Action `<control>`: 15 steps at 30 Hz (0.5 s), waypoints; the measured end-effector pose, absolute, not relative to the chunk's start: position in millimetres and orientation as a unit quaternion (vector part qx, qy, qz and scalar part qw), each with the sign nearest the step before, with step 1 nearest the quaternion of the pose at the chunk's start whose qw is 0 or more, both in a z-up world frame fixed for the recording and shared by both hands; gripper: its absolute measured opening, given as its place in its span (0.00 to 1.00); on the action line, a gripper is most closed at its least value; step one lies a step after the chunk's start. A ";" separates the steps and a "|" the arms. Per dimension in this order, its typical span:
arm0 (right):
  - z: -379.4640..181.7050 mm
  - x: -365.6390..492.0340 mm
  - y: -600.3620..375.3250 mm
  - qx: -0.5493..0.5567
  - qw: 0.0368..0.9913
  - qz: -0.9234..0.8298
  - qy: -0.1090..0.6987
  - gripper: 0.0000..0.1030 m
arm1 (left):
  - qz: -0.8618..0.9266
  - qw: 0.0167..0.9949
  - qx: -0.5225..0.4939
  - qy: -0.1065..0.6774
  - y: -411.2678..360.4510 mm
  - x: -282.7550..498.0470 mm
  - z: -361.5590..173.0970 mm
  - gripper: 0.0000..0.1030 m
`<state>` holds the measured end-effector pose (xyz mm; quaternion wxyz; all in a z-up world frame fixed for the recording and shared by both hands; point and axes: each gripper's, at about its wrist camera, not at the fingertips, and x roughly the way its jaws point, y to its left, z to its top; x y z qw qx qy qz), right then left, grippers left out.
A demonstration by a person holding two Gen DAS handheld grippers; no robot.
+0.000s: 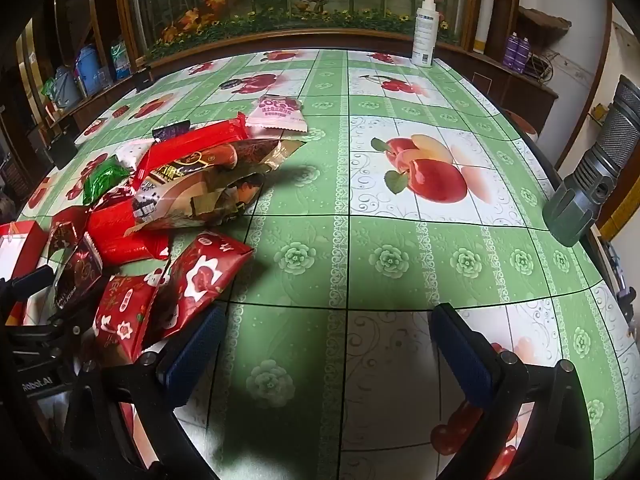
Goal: Organize snacks
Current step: 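Move both grippers over the pile of snack packets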
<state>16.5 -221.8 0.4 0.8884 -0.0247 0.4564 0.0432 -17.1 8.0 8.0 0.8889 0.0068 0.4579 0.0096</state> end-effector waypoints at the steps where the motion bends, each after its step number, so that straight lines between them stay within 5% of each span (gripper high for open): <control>1: 0.4 17.5 -221.2 -0.026 0.888 0.045 0.457 1.00 | 0.011 0.894 0.012 0.447 9.4 -23.7 12.5 1.00; 15: 29.8 -25.7 -202.7 -0.014 0.906 0.152 0.396 1.00 | 0.047 0.934 0.017 0.353 79.2 -100.2 65.2 1.00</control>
